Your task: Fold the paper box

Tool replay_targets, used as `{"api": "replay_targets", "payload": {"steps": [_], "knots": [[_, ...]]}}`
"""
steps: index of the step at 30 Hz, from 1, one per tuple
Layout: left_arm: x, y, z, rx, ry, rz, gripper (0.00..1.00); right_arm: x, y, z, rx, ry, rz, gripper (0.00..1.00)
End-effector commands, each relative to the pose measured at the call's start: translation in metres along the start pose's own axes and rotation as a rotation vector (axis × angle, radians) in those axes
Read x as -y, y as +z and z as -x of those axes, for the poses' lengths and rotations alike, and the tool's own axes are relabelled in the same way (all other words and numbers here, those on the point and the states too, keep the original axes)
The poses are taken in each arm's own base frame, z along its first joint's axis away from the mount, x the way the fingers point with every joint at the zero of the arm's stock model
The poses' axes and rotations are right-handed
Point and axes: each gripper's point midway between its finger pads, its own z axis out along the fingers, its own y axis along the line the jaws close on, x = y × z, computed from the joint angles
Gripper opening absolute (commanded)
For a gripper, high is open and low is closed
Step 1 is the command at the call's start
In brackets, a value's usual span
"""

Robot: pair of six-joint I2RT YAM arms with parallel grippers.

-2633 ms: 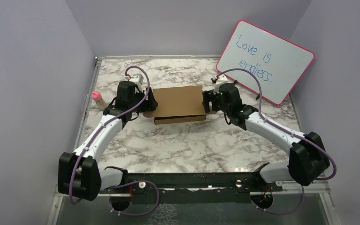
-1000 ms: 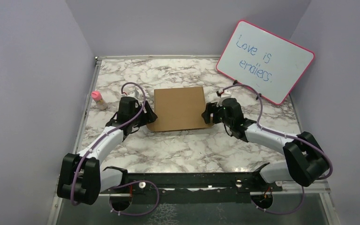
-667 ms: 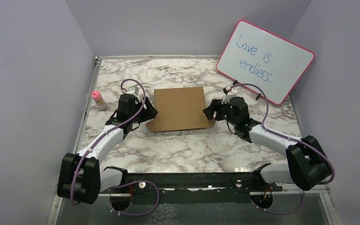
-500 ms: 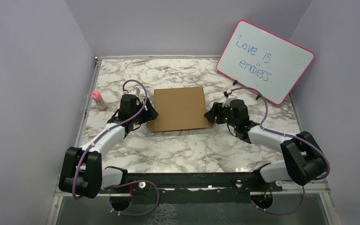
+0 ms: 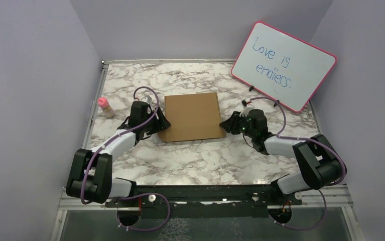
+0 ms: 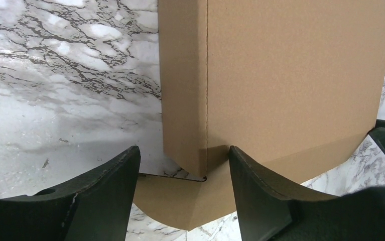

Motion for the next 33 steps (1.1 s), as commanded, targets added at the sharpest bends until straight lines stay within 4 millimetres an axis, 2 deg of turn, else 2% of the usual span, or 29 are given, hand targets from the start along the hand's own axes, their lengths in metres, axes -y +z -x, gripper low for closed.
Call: {"api": "replay_targets", "payload": {"steps": [1,9,13,18,22,28,33], "knots": [[0.009,0.001,0.012,0.021,0.007,-0.035,0.65,0.016,-0.003,-0.025,-0.085,0.026,-0.046,0.29],[0.01,-0.003,0.021,0.05,0.029,-0.02,0.65,-0.014,-0.012,0.026,0.042,0.017,0.03,0.36],[0.01,-0.002,0.019,0.041,0.027,-0.025,0.64,-0.016,-0.005,0.034,0.047,0.033,0.046,0.39],[0.011,-0.001,0.017,0.031,0.027,-0.035,0.64,-0.011,0.01,0.023,0.014,0.071,0.055,0.38],[0.012,0.0,0.018,0.029,0.028,-0.04,0.64,-0.006,0.017,0.007,-0.037,0.091,0.059,0.33],[0.015,0.003,0.015,0.01,0.026,-0.06,0.64,0.007,0.013,-0.025,-0.11,0.115,0.033,0.28],[0.022,0.012,0.014,-0.023,0.017,-0.099,0.58,0.003,0.005,-0.028,-0.117,0.109,0.051,0.26]]}}
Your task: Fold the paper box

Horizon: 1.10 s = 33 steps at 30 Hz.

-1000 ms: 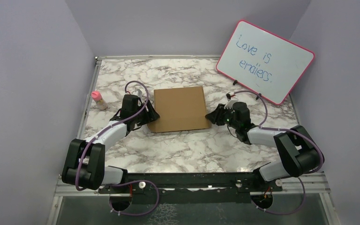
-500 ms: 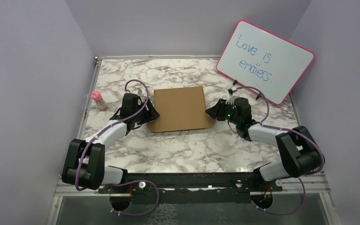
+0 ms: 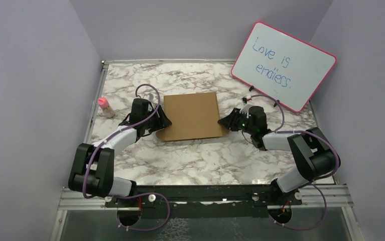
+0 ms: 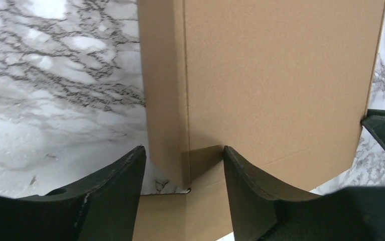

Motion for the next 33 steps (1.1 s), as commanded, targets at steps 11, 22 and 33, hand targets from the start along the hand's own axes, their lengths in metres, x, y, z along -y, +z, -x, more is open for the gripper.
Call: {"api": "replay_targets", "payload": {"steps": [11,22,33], "knots": [[0.038,0.02,0.025,-0.014,0.001,-0.159,0.47,0.003,-0.021,0.001,-0.034,-0.091,-0.066,0.3],[0.044,-0.038,0.081,0.177,0.221,-0.064,0.7,-0.015,-0.035,0.034,-0.045,-0.273,-0.083,0.48],[0.032,-0.112,0.091,0.326,0.425,0.026,0.99,-0.046,-0.041,0.038,-0.045,-0.452,0.013,0.63]]}}
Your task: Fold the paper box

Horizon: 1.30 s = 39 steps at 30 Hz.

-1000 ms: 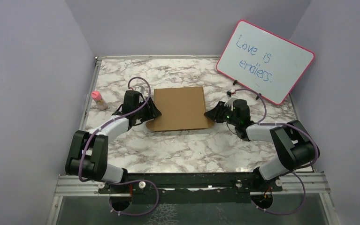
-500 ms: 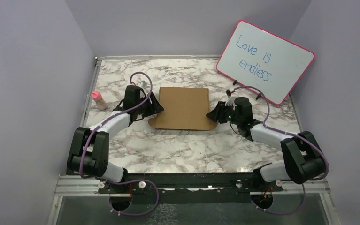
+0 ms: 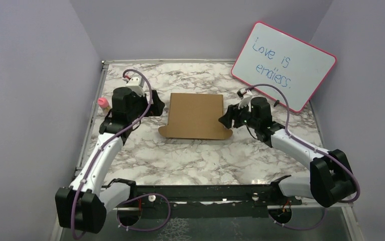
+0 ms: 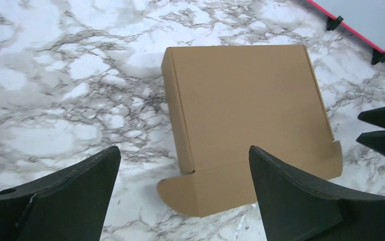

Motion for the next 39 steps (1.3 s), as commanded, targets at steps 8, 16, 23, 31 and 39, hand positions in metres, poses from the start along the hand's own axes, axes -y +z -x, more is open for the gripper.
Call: {"api": "replay_targets", "payload": {"steps": [8,16,23,31,39], "knots": [[-0.027,-0.083,0.006,0.215,0.13,0.25,0.99,-0.06,0.0,0.005,0.075,-0.409,0.093,0.64],[-0.038,-0.113,0.017,0.344,0.142,0.328,0.99,-0.106,0.011,-0.014,0.091,-0.763,0.15,0.64],[-0.029,-0.114,0.017,0.35,0.147,0.277,0.99,-0.125,0.022,-0.042,0.066,-1.167,0.209,0.65],[-0.023,-0.118,0.019,0.373,0.15,0.245,0.99,-0.149,0.033,-0.044,0.127,-1.358,0.206,0.64],[-0.022,-0.117,0.018,0.372,0.154,0.24,0.99,-0.16,0.06,-0.071,0.091,-1.487,0.163,0.62]]}}
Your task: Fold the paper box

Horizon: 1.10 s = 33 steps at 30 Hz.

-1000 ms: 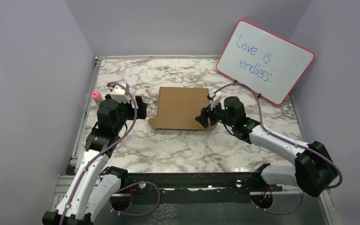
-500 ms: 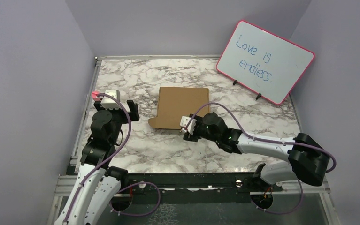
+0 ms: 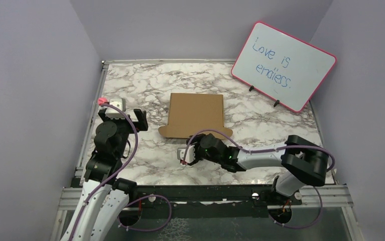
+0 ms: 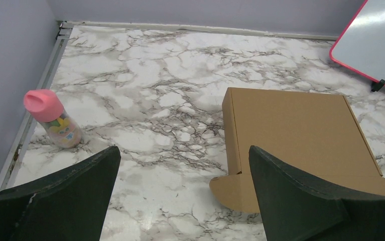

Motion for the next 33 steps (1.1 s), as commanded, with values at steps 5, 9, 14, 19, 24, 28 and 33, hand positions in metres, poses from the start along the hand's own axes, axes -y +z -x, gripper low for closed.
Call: {"api": "replay_targets", "payload": {"steps": [5,9,14,19,24,28,33], "knots": [[0.005,0.001,0.0,0.003,0.008,-0.026,0.99,0.04,0.015,-0.002,-0.08,-0.19,-0.316,0.59],[0.005,0.001,0.0,0.006,0.008,-0.023,0.99,0.046,0.015,-0.01,-0.119,-0.259,-0.408,0.58],[0.004,0.0,0.001,0.009,0.009,-0.023,0.99,0.042,0.02,-0.018,-0.145,-0.303,-0.437,0.52],[0.005,0.001,0.0,0.004,0.008,-0.024,0.99,0.047,0.018,-0.017,-0.142,-0.313,-0.481,0.41],[0.005,0.001,0.0,0.005,0.009,-0.024,0.99,0.052,0.014,-0.013,-0.146,-0.321,-0.49,0.09],[0.004,0.001,-0.001,0.004,0.009,-0.022,0.99,0.057,0.008,-0.009,-0.143,-0.307,-0.476,0.01],[0.001,0.001,0.002,0.012,0.007,-0.001,0.99,0.063,0.0,0.006,-0.117,-0.227,-0.394,0.01]]}}
